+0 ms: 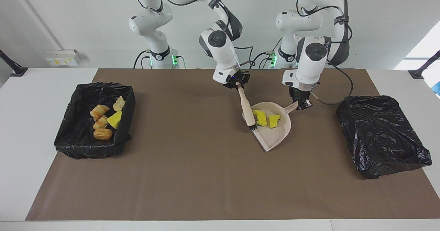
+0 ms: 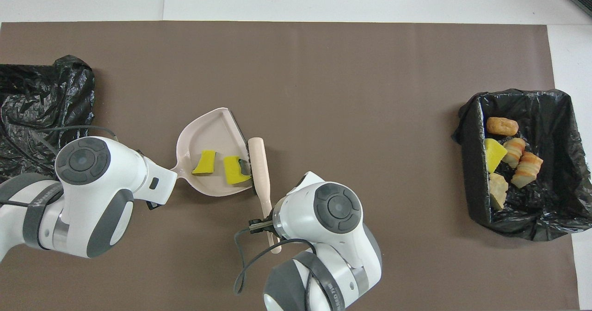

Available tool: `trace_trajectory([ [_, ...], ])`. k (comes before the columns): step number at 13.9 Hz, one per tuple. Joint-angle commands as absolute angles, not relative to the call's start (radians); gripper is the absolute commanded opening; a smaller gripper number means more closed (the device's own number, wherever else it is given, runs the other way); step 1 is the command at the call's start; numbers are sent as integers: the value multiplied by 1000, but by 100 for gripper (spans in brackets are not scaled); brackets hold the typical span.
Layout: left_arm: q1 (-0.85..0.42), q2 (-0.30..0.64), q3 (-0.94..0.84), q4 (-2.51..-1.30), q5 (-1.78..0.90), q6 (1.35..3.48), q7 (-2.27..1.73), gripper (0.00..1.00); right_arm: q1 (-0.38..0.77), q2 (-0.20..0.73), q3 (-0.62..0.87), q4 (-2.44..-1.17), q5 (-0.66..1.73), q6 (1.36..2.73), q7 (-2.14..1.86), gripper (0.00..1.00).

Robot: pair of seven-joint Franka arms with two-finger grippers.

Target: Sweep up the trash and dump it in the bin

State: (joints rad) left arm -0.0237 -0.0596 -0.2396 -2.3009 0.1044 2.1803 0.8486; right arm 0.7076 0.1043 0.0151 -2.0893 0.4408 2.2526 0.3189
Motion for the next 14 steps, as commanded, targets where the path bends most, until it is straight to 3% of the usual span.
trace_trajectory([
  [1,18,-77,-238,-2283,65,2158,845,0,643,5,20,-2103,350,2140,324,0],
  [6,100,-81,-235,-2203,-32,2066,868,0,638,-38,28,-2105,224,2095,462,0],
  [10,88,-97,-235,-2232,-31,2059,885,0,638,-35,26,-2096,218,2095,466,0],
  [14,64,-135,-241,-2309,-20,2072,1041,0,640,35,34,-1976,241,2120,463,0],
])
